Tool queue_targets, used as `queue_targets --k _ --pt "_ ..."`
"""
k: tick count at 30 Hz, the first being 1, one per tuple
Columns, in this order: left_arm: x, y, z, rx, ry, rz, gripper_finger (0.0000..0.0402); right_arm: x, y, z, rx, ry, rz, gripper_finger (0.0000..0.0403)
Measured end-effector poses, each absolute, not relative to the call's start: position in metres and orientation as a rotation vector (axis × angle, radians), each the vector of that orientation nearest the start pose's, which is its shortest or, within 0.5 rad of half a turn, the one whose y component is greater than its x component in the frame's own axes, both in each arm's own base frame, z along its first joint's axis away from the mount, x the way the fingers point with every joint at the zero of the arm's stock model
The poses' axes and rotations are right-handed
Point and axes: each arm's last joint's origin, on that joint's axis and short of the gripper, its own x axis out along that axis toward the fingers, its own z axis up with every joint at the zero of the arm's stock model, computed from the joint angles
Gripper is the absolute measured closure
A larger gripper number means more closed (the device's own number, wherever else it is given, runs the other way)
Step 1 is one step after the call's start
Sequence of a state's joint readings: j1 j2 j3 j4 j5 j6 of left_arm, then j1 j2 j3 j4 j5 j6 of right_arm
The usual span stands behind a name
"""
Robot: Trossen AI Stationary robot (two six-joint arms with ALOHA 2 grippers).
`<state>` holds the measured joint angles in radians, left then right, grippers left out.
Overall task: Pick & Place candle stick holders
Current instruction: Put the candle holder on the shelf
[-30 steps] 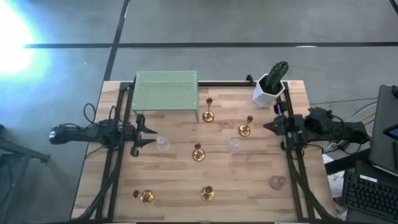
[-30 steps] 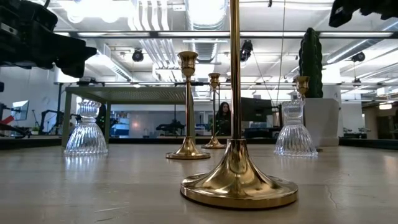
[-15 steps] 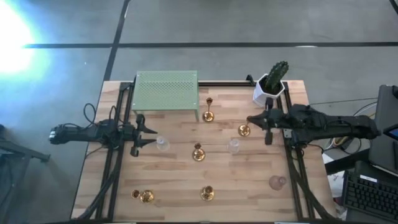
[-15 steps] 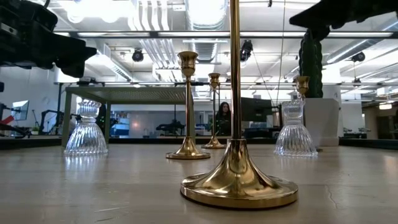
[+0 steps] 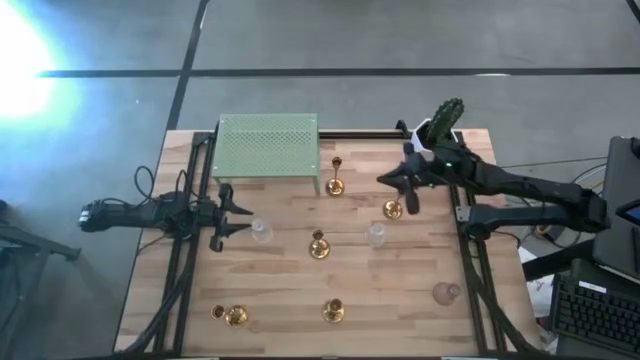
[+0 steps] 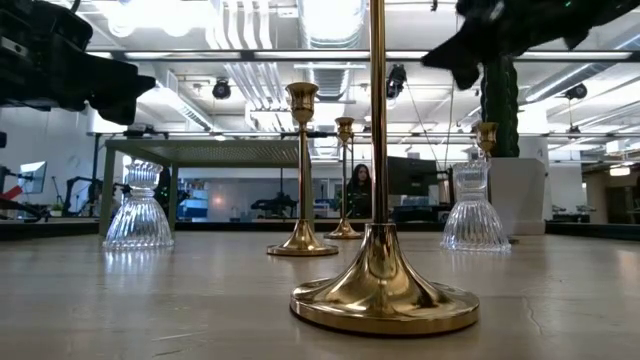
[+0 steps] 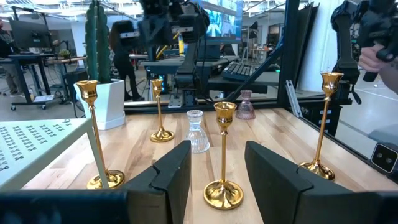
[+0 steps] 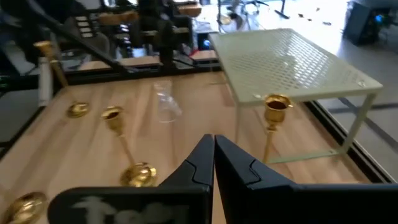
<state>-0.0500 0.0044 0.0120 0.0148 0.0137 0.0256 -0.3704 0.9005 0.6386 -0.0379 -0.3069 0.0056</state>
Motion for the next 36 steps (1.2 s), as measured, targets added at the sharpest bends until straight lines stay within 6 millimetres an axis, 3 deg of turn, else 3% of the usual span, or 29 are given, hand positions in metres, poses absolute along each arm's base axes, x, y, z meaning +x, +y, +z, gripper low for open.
queue_targets --k 14,23,32,36 --pt "0.097 -0.005 0.169 0.025 -0.023 -0.064 0.0245 0.257 -0.092 0.262 0.18 0.316 -0.114 0.0394" --pt "0.097 -0.005 0.169 0.025 -0.023 -0.063 0.0245 0.272 -0.102 0.236 0.209 0.413 -0.259 0.0394" --pt "0.097 -0.005 0.169 0.025 -0.023 -0.063 0.0245 0.285 -0.107 0.203 0.269 0.519 -0.274 0.0394" --pt "0.097 -0.005 0.169 0.025 -0.023 -0.063 0.0245 0.287 -0.108 0.198 0.252 0.536 -0.269 0.0394"
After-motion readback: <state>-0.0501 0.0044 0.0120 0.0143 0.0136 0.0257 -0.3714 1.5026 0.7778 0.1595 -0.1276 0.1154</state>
